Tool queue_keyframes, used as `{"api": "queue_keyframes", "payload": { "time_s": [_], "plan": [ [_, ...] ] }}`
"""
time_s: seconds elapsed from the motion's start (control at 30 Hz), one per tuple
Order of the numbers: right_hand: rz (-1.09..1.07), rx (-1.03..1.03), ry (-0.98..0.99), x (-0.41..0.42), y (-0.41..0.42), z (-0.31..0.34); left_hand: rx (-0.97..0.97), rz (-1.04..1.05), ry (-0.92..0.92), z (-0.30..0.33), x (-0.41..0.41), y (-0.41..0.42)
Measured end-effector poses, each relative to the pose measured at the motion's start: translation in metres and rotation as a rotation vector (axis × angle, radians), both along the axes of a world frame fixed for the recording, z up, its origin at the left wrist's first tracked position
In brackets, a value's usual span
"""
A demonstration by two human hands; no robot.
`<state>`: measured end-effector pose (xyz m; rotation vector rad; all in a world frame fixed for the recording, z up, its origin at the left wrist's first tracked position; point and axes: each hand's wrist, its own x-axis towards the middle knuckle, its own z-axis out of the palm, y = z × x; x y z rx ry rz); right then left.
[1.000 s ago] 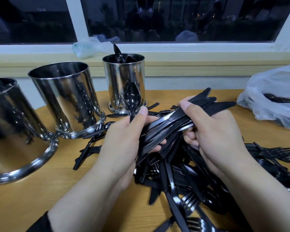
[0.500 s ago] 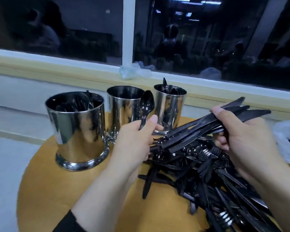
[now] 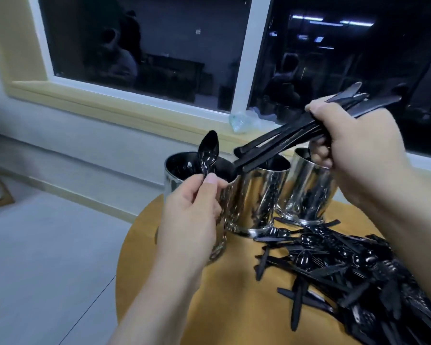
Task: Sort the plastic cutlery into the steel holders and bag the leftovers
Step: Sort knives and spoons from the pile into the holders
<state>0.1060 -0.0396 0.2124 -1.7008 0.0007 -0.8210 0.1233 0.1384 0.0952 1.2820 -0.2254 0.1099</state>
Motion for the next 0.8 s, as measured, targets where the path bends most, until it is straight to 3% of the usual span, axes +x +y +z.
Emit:
{"api": "queue_keyframes", "payload": {
  "time_s": [0.1, 0.3, 0.4, 0.47, 0.57, 0.7, 0.8],
  "plan": [
    [0.013, -0.129, 0.045, 0.034, 0.023, 0.006, -0.042, 0.053, 0.044, -0.003, 0.008, 0.017],
    [-0.022, -0.574, 0.429, 0.081, 0.058, -0.017, -0.147, 0.018, 0.068, -0.003, 0.013, 0.03],
    [0.007, -0.732, 0.507, 0.085, 0.064, -0.027, -0.147, -0.027, 0.056, -0.001, 0.011, 0.031],
    [-0.015, -0.729, 0.497, 0.081, 0.06, -0.028, -0.125, -0.06, 0.045, -0.002, 0.011, 0.03],
    [-0.028, -0.606, 0.316, 0.069, 0.044, -0.026, -0.085, -0.121, 0.035, -0.003, 0.007, 0.026],
    [0.37, -0.311, 0.232, 0.03, 0.024, -0.031, 0.013, -0.217, 0.053, -0.005, 0.002, 0.015],
    [0.382, -0.352, 0.241, 0.006, 0.006, -0.037, 0.132, -0.257, 0.034, -0.008, -0.003, 0.003]
  ]
}}
